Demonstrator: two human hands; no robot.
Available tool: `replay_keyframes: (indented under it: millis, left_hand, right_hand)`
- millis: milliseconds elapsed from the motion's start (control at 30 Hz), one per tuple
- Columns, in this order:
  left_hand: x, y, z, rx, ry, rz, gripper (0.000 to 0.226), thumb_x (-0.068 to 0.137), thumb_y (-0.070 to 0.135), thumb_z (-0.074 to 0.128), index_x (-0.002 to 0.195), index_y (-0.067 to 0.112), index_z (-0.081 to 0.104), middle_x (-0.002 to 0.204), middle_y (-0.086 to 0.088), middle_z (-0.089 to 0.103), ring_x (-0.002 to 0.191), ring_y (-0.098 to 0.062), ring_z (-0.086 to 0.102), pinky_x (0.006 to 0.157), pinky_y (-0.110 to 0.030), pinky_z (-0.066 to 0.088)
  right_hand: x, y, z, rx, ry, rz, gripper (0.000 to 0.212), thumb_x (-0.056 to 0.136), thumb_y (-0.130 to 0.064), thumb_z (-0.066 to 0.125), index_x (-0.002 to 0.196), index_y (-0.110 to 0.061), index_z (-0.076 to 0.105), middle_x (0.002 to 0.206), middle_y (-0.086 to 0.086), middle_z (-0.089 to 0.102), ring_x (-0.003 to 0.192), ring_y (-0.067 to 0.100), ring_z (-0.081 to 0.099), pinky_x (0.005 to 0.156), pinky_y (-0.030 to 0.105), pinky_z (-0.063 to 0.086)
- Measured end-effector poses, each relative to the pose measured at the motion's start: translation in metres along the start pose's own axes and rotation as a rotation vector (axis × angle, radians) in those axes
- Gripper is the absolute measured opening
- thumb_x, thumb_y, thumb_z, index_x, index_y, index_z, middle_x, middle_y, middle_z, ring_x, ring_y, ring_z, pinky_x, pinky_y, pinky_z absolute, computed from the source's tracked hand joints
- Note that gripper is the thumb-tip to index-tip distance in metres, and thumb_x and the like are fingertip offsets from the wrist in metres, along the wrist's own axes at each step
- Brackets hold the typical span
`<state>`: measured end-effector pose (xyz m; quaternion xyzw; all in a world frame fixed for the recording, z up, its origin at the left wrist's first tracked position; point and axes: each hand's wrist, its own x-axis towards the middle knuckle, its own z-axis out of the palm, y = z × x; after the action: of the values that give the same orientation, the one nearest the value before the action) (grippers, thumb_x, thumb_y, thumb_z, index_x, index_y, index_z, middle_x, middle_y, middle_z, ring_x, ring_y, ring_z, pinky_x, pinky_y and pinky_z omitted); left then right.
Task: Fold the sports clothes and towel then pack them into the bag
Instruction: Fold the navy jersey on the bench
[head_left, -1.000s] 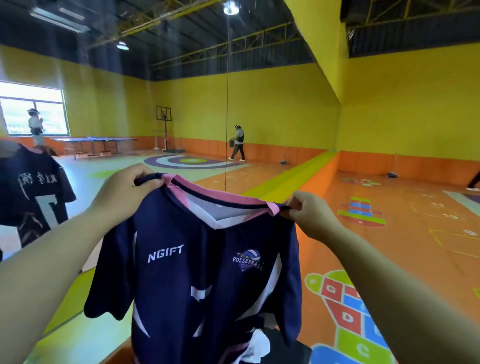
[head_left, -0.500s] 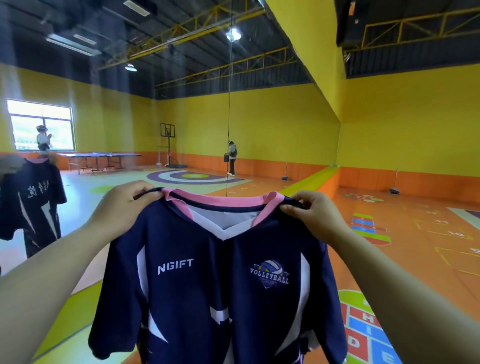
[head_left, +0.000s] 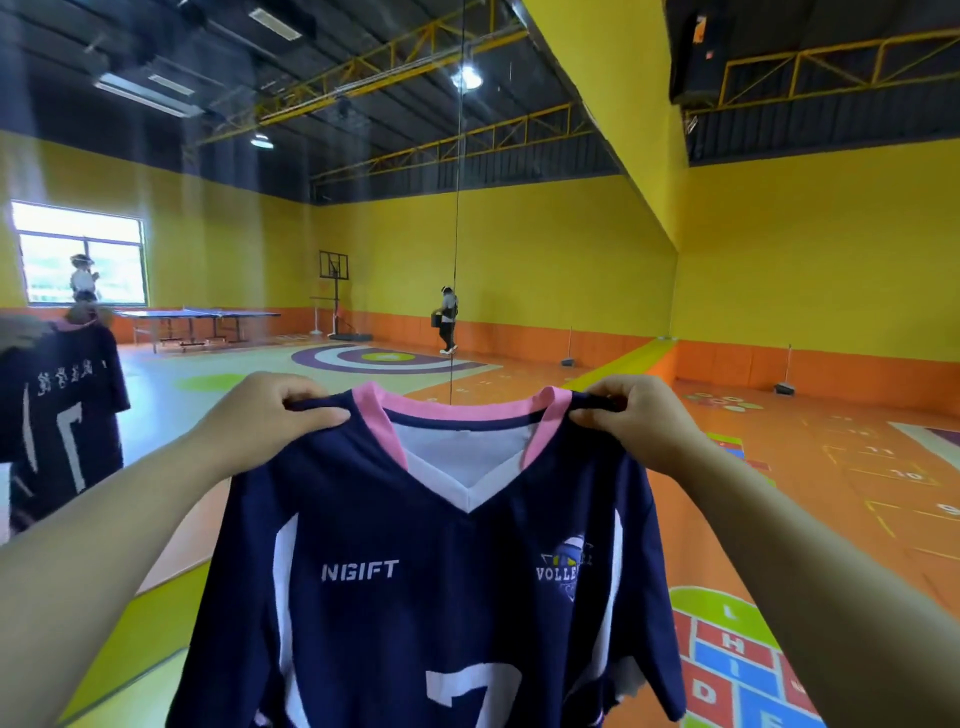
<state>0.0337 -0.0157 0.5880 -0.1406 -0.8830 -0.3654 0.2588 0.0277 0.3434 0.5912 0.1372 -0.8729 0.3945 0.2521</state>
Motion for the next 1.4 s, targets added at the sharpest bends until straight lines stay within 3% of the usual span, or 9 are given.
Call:
replay_keyframes:
  millis: [167,267,433,633,800,967,1133,1267,1400]
  left_hand:
    - [0.003,0.000,0.001,-0.062,0.066,-0.008,0.009,0.081,0.022,0.071,0.073,0.025,0.069,0.080,0.018,0.066,0.065,0.004,0.058,0.067,-0.020,0.042]
    - [0.003,0.002,0.002,-0.101,0.074,-0.020,0.005,0.084,0.020,0.068,0.079,0.022,0.068,0.078,0.011,0.067,0.070,-0.006,0.059,0.066,-0.021,0.042]
    - [0.004,0.002,0.003,-0.115,0.098,-0.037,0.010,0.088,0.020,0.064,0.078,0.023,0.065,0.079,0.001,0.065,0.069,-0.013,0.057,0.062,-0.025,0.041]
    - [0.004,0.004,0.008,-0.138,0.147,-0.026,0.014,0.090,0.021,0.061,0.077,0.027,0.063,0.073,0.011,0.065,0.071,-0.011,0.055,0.066,-0.023,0.040]
    - [0.000,-0.001,0.004,-0.276,0.116,-0.003,0.021,0.087,0.017,0.064,0.073,0.033,0.068,0.071,0.019,0.066,0.071,-0.003,0.057,0.073,-0.023,0.041]
    - [-0.011,0.001,0.007,-0.410,0.095,0.008,0.017,0.079,0.022,0.064,0.073,0.037,0.071,0.074,0.019,0.068,0.078,-0.011,0.058,0.079,-0.029,0.042]
    - [-0.020,-0.010,0.010,-0.414,0.063,-0.024,0.006,0.079,0.027,0.066,0.076,0.025,0.071,0.074,0.011,0.066,0.079,-0.016,0.057,0.079,-0.034,0.041]
    - [-0.022,-0.018,0.014,-0.321,0.091,-0.023,0.023,0.090,0.016,0.060,0.077,0.032,0.069,0.075,0.016,0.066,0.079,-0.011,0.056,0.081,-0.031,0.042]
    - [-0.027,-0.014,0.014,-0.321,0.163,0.037,0.042,0.092,0.014,0.056,0.073,0.050,0.065,0.078,0.027,0.064,0.075,0.008,0.056,0.081,-0.022,0.042]
  right_hand:
    - [-0.001,-0.002,-0.008,0.005,-0.120,0.021,0.014,0.074,-0.016,0.080,0.077,-0.010,0.067,0.068,0.005,0.060,0.062,0.014,0.050,0.058,0.028,0.037]
    - [-0.004,0.000,-0.012,0.120,-0.209,0.008,0.017,0.076,-0.015,0.078,0.071,-0.015,0.061,0.064,0.003,0.052,0.064,0.016,0.045,0.058,0.029,0.030]
    - [-0.010,0.002,-0.008,0.221,-0.342,0.049,0.011,0.088,-0.009,0.064,0.077,-0.010,0.060,0.068,-0.002,0.058,0.060,0.005,0.052,0.057,0.018,0.039]
    - [-0.014,-0.001,-0.007,-0.088,-0.225,-0.007,0.004,0.082,-0.018,0.071,0.079,-0.016,0.070,0.064,-0.004,0.060,0.058,0.006,0.050,0.057,0.023,0.037]
    - [-0.018,-0.001,-0.002,0.078,-0.023,-0.017,0.008,0.085,-0.020,0.068,0.080,-0.018,0.063,0.066,0.001,0.052,0.060,0.009,0.045,0.055,0.021,0.034]
    - [-0.028,0.004,0.007,0.329,-0.086,0.031,0.008,0.091,-0.015,0.061,0.083,-0.012,0.060,0.077,0.013,0.049,0.071,0.021,0.044,0.065,0.033,0.034]
    - [-0.036,0.005,0.011,0.385,-0.181,0.078,0.009,0.094,-0.012,0.055,0.085,-0.009,0.058,0.073,0.006,0.057,0.067,0.016,0.053,0.059,0.025,0.040]
    - [-0.041,0.008,0.011,0.420,-0.224,0.090,0.012,0.092,-0.016,0.059,0.084,-0.009,0.065,0.075,0.004,0.060,0.071,0.015,0.055,0.064,0.026,0.042]
    - [-0.048,0.002,0.017,0.313,0.018,-0.107,0.015,0.089,-0.011,0.063,0.082,-0.024,0.065,0.072,0.001,0.057,0.066,0.003,0.051,0.062,0.016,0.039]
